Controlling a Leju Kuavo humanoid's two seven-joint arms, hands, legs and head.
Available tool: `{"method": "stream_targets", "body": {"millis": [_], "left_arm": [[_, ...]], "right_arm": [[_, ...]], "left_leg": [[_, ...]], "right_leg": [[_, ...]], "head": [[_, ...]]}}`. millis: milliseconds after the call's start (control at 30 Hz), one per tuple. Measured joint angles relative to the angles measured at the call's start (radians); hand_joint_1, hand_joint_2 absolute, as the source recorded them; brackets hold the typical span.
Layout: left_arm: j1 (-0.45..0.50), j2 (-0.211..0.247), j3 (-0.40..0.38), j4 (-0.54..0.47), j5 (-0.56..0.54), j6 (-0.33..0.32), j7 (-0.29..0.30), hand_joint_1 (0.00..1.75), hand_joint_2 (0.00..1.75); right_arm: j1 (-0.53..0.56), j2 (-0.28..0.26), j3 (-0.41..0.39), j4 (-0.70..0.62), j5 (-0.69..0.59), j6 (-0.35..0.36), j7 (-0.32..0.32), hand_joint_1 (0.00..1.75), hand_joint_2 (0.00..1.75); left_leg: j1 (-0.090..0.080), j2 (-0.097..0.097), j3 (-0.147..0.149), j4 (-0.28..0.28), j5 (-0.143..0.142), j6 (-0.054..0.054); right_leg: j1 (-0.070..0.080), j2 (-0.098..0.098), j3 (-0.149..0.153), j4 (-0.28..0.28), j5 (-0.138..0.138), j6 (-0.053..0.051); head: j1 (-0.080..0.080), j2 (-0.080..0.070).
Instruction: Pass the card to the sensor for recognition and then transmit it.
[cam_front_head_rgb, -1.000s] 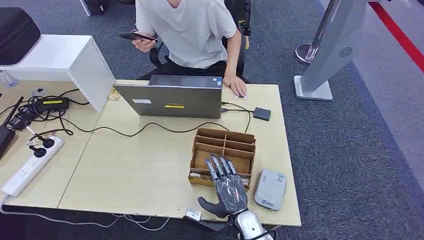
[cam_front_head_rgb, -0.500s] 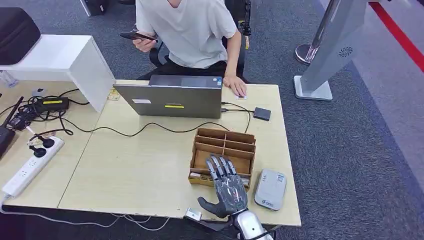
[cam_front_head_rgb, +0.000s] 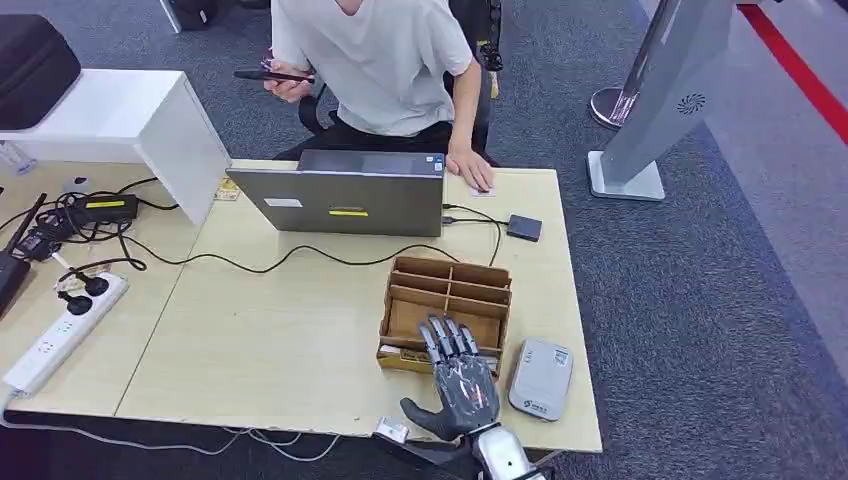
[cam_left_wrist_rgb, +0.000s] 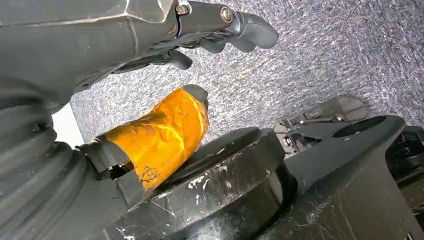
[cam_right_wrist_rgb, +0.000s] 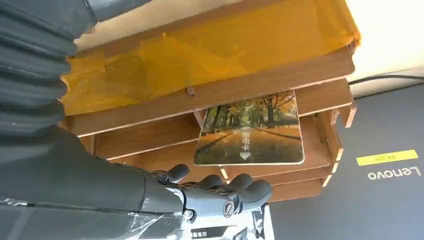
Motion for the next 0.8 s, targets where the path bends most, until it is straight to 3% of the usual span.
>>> {"method": "stream_targets", "body": {"millis": [800], "left_arm": [[0.000,-0.001,0.006,0.000,0.000,0.007,-0.001,0.00,1.75]], "right_arm": [[0.012,-0.006,-0.001,0.000,0.002,0.000,-0.002,0.00,1.75]], "left_leg": [[0.000,0.000,0.000,0.000,0.000,0.000]], "right_leg": [[0.000,0.000,0.000,0.000,0.000,0.000]], "head": [[0.000,0.000]]}}
